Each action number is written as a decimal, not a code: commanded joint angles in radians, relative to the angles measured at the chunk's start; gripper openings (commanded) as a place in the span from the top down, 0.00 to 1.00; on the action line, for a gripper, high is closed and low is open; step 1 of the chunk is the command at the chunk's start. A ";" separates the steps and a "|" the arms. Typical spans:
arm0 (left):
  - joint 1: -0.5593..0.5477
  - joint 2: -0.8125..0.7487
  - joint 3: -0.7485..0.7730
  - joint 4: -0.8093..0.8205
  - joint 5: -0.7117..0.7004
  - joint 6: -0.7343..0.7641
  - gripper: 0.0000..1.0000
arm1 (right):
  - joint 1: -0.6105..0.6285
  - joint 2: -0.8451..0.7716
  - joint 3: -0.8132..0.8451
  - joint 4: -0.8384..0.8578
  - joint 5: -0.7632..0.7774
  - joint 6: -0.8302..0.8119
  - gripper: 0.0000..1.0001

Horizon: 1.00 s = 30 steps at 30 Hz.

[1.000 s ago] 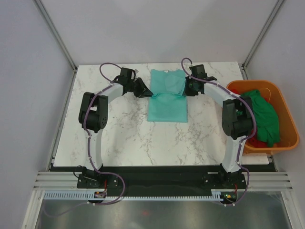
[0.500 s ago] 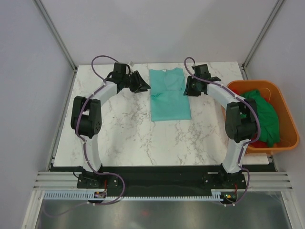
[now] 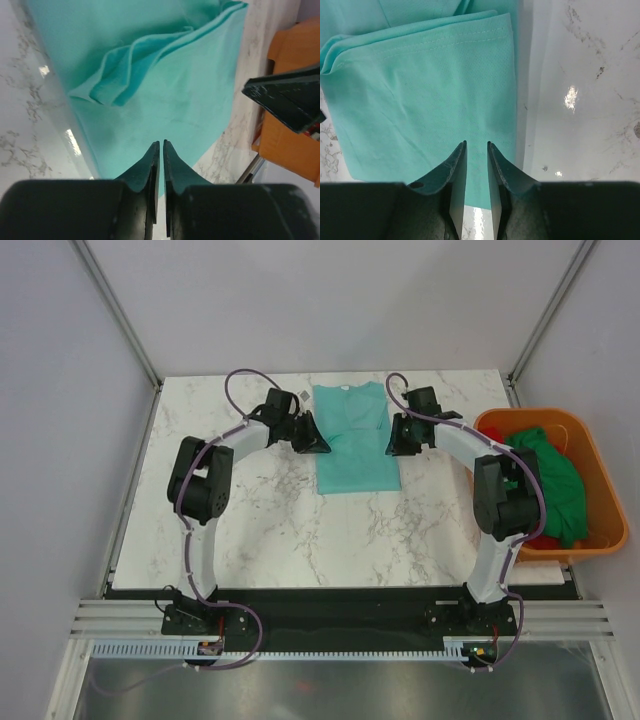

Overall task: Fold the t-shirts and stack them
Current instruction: Fold the tshirt

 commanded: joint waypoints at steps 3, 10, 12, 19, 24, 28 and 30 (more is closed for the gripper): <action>0.001 0.082 0.103 0.009 -0.061 0.049 0.88 | 0.001 -0.071 -0.004 0.048 -0.021 0.020 0.70; 0.027 0.182 0.299 0.011 -0.132 0.058 0.88 | 0.000 -0.142 -0.047 0.056 -0.035 0.027 0.68; 0.055 0.225 0.343 0.011 -0.120 0.059 0.88 | 0.000 -0.159 -0.057 0.053 -0.036 0.034 0.68; 0.081 0.105 0.278 0.014 -0.127 0.116 0.81 | 0.012 -0.216 -0.119 0.054 -0.046 0.021 0.64; 0.066 -0.079 0.059 0.029 -0.118 0.135 0.79 | 0.012 -0.218 -0.149 0.054 -0.087 -0.022 0.62; 0.023 -0.165 -0.120 0.088 -0.104 0.135 0.81 | 0.011 -0.180 -0.145 0.048 -0.087 -0.025 0.65; 0.000 -0.148 -0.129 0.092 -0.111 0.135 0.85 | 0.012 -0.182 -0.145 0.048 -0.093 -0.019 0.66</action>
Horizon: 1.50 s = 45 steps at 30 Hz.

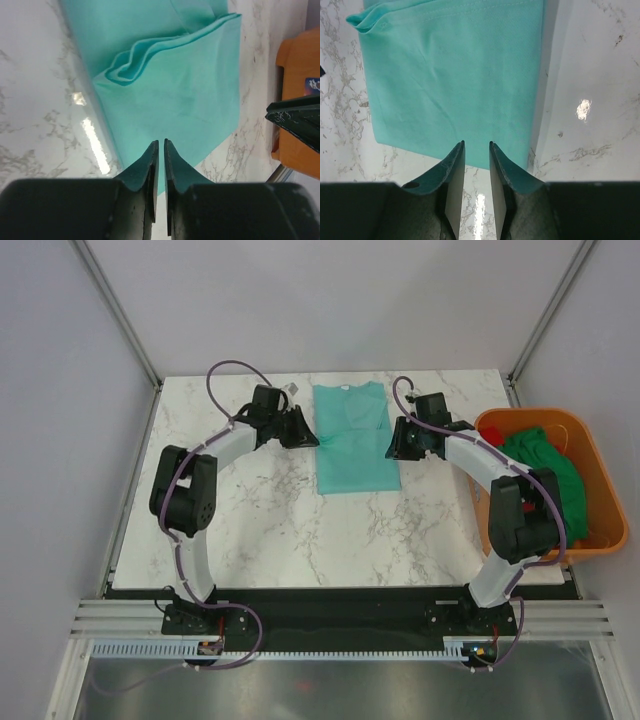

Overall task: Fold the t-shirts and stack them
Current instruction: Fold the tshirt

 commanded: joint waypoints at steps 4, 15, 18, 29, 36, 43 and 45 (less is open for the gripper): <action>-0.047 0.063 0.017 0.075 -0.003 0.026 0.95 | 0.005 -0.020 -0.018 0.043 -0.037 -0.001 0.67; -0.043 0.271 0.256 0.078 -0.035 0.003 0.98 | 0.054 0.002 -0.124 0.159 -0.045 0.053 0.69; -0.031 0.296 0.293 0.078 -0.041 -0.009 0.98 | 0.060 0.012 -0.147 0.174 -0.040 0.045 0.69; 0.005 0.359 0.346 0.076 -0.032 -0.018 0.98 | 0.064 0.049 -0.184 0.198 0.003 0.013 0.68; 0.044 0.295 0.338 0.076 0.026 -0.005 0.92 | 0.064 -0.046 -0.148 0.129 0.017 0.013 0.62; 0.159 0.169 0.251 0.078 0.080 0.002 0.69 | 0.029 -0.103 -0.170 0.078 0.069 -0.017 0.48; 0.164 0.135 0.170 0.078 0.129 0.006 0.67 | 0.014 -0.101 -0.171 0.066 0.069 -0.030 0.43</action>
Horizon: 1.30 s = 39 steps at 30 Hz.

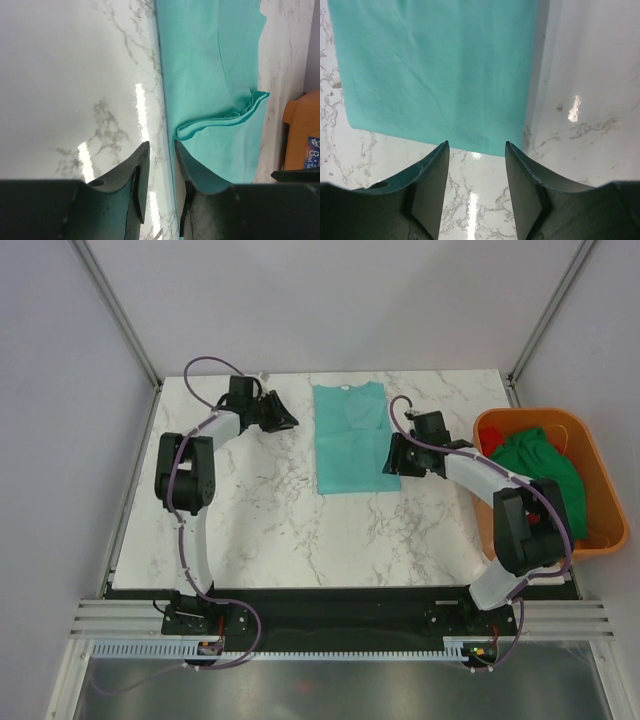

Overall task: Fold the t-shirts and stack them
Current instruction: Fold the tshirt

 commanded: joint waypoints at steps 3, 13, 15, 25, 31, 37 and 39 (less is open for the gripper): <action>0.007 -0.219 -0.218 0.019 0.088 0.015 0.64 | -0.073 -0.004 0.027 -0.060 -0.003 -0.052 0.42; -0.143 -0.462 -0.642 0.206 0.043 -0.071 0.50 | -0.121 0.047 0.021 -0.063 -0.120 -0.084 0.47; -0.155 -0.451 -0.659 0.207 0.043 -0.080 0.50 | -0.119 0.059 0.015 -0.057 -0.136 -0.082 0.48; -0.215 -0.399 -0.694 0.209 0.006 -0.097 0.55 | -0.123 0.108 -0.034 -0.030 -0.140 -0.081 0.52; -0.215 -0.396 -0.735 0.200 -0.021 -0.098 0.65 | -0.123 0.105 -0.062 -0.019 -0.138 -0.075 0.54; -0.215 -0.391 -0.735 0.192 -0.003 -0.092 0.90 | -0.121 0.110 -0.092 0.009 -0.170 -0.070 0.81; -0.215 -0.409 -0.734 0.184 -0.007 -0.092 0.98 | -0.121 0.095 -0.108 0.013 -0.182 -0.065 0.96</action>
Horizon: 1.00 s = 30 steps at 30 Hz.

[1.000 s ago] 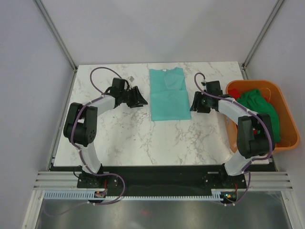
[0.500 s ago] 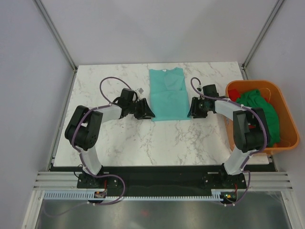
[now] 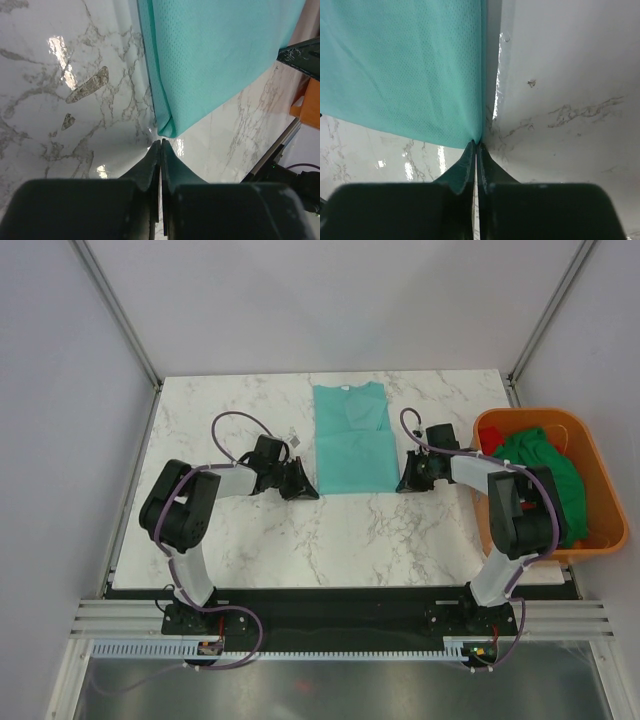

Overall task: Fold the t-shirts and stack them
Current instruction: Fold the tshirt

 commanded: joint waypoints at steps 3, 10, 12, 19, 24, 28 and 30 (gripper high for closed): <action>0.002 -0.047 0.000 -0.016 -0.021 -0.011 0.98 | 0.002 -0.036 -0.064 0.021 -0.024 0.013 1.00; 0.002 -0.141 -0.069 -0.075 -0.072 -0.026 0.98 | 0.004 -0.128 -0.133 0.021 -0.015 0.045 1.00; 0.002 -0.158 -0.095 -0.076 -0.076 -0.030 0.98 | 0.013 -0.145 -0.159 0.020 -0.021 0.053 1.00; -0.002 -0.248 -0.167 -0.056 -0.067 -0.011 0.82 | 0.022 -0.224 -0.251 0.015 0.002 0.056 1.00; -0.002 -0.215 -0.141 0.009 0.003 -0.028 0.61 | 0.024 -0.229 -0.263 0.021 0.001 0.061 1.00; -0.002 -0.144 -0.114 0.052 0.022 -0.042 0.57 | 0.022 -0.234 -0.259 0.023 0.002 0.059 1.00; -0.008 -0.118 -0.103 0.062 0.036 -0.039 0.55 | 0.024 -0.234 -0.259 0.023 0.002 0.060 1.00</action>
